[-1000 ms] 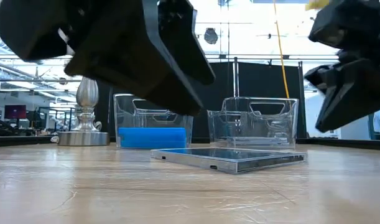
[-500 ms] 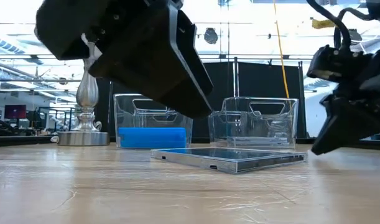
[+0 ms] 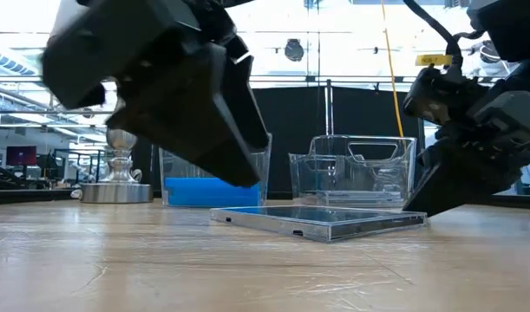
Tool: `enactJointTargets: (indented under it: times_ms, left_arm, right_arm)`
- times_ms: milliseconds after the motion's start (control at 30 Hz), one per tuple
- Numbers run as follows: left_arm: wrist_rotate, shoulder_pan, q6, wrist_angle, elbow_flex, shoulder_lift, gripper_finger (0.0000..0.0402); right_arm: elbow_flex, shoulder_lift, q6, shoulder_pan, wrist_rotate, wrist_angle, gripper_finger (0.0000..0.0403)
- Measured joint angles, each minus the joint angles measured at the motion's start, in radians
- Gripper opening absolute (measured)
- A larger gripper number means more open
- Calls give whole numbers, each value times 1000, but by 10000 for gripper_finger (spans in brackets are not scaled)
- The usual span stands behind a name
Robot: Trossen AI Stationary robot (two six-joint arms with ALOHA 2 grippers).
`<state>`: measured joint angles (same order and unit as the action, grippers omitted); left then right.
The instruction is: Pick & place jewel cases by type
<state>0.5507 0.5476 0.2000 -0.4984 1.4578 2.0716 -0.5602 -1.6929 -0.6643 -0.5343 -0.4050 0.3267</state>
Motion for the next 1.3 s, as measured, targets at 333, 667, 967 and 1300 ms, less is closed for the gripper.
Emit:
enactJointTargets:
  times_ms: [333,667,967,1300]
  left_arm:
    - [2,15,47,-44,0,0,392]
    - [0,16,195,-116,0,0,392]
    - [9,17,207,-95,-36,1,392]
    - [-17,12,177,31,-43,1,392]
  right_arm:
    - [1,-3,118,-11,162,95,0]
    - [-4,3,260,-20,327,145,0]
    - [-71,230,483,-8,-42,-179,0]
    - [-71,160,610,177,89,-89,0]
